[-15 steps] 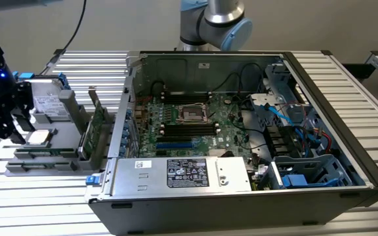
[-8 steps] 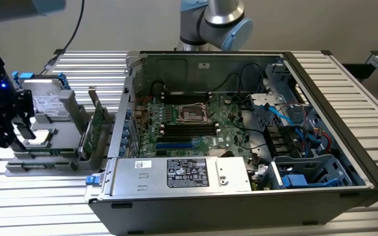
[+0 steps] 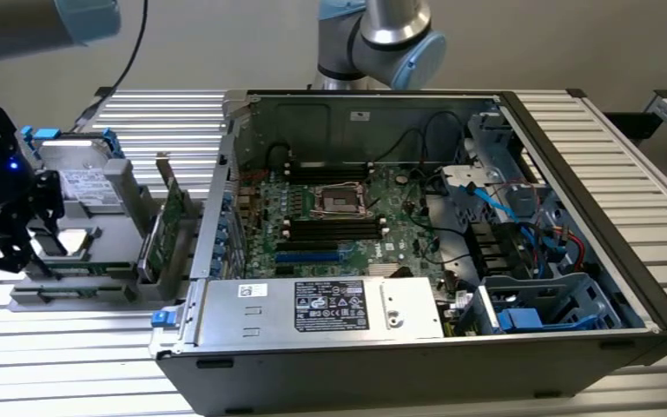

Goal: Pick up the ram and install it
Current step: 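Pick up the ram and move it above insertion slot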

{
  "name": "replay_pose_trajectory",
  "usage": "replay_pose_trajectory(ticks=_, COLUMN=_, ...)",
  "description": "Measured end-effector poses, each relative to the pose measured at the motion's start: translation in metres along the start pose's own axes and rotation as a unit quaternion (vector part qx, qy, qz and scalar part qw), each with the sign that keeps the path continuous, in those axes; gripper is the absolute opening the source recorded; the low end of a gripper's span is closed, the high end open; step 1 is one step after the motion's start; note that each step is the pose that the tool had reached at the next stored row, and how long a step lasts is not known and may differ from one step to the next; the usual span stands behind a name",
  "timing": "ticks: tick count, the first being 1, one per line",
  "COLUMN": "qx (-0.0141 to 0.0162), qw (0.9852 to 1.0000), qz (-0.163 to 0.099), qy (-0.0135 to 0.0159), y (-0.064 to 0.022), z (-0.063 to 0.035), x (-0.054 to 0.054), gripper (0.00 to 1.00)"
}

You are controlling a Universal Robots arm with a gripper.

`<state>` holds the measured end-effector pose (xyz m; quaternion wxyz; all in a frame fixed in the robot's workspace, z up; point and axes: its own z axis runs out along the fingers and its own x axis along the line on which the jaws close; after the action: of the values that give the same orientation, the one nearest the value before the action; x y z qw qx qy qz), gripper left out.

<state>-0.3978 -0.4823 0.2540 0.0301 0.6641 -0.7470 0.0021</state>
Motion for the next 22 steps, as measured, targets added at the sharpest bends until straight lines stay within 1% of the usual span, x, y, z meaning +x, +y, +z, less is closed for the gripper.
replay_pose_trajectory(ticks=4, qx=0.0005, qw=1.0000, qz=-0.010, qy=0.0003, y=-0.0005, z=0.0074, x=0.000, gripper=0.39)
replay_pose_trajectory(ticks=10, qx=0.0016, qw=0.9995, qz=-0.033, qy=0.0012, y=-0.0016, z=0.0182, x=0.000, gripper=0.39)
replay_pose_trajectory(ticks=15, qx=0.0024, qw=0.9987, qz=-0.050, qy=0.0019, y=-0.0026, z=0.0273, x=-0.001, gripper=0.39)
replay_pose_trajectory(ticks=22, qx=0.0036, qw=0.9973, qz=-0.074, qy=0.0027, y=-0.0049, z=0.0399, x=-0.002, gripper=0.39)
